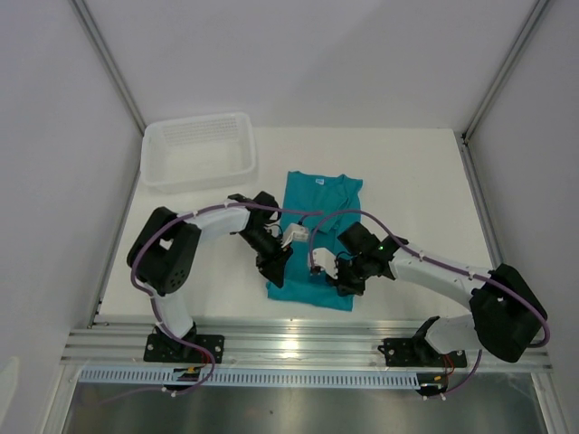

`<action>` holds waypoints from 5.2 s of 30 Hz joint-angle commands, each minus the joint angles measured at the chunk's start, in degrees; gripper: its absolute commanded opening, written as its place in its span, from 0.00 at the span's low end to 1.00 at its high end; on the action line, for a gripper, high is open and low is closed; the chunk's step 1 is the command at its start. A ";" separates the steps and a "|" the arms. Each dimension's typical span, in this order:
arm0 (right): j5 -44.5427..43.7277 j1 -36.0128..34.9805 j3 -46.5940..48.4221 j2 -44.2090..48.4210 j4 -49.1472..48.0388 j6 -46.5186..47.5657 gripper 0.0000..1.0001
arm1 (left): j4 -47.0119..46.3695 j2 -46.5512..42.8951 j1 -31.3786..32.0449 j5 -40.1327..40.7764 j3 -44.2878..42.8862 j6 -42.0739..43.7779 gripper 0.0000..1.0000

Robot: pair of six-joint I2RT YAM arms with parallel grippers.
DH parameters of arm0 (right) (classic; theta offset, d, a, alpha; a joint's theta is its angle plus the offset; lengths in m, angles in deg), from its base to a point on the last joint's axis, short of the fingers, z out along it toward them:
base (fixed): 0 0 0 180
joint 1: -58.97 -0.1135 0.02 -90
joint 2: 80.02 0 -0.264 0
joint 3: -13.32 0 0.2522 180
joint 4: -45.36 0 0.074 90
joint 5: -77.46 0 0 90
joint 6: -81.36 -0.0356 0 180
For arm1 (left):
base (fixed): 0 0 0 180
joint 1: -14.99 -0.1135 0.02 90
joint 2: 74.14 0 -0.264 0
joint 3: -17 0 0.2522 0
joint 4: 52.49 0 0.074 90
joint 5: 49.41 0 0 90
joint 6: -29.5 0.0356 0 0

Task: Roll the t-shirts
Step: Roll the tshirt

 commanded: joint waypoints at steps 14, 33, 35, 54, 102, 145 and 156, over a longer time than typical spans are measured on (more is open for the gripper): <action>-0.40 2.57 2.99 -4.61 -2.82 0.75 0.00 | 2.01 -5.50 -2.85 -0.33 -2.13 1.16 0.53; -8.04 2.92 2.99 -4.17 -4.22 -1.80 0.21 | -5.63 -0.15 -2.85 6.00 -0.28 -5.43 0.06; -9.80 3.10 2.98 -3.82 -4.48 -2.85 0.30 | -5.72 0.29 -2.85 6.34 -0.28 -5.60 0.06; -24.93 -2.26 5.98 10.06 -4.22 -39.57 0.11 | -7.57 1.26 -2.85 6.44 -0.99 -8.94 0.11; -36.88 -3.23 -18.20 10.24 -26.28 -78.97 0.00 | -10.29 -3.04 -3.99 18.12 -3.54 -13.96 0.34; -37.58 -2.70 -17.32 12.61 -24.88 -75.46 0.00 | -21.82 -19.21 21.06 36.86 19.85 13.20 0.68; -37.58 -2.62 -16.97 12.44 -24.70 -74.75 0.00 | -17.40 -24.75 21.06 31.83 17.64 9.52 0.71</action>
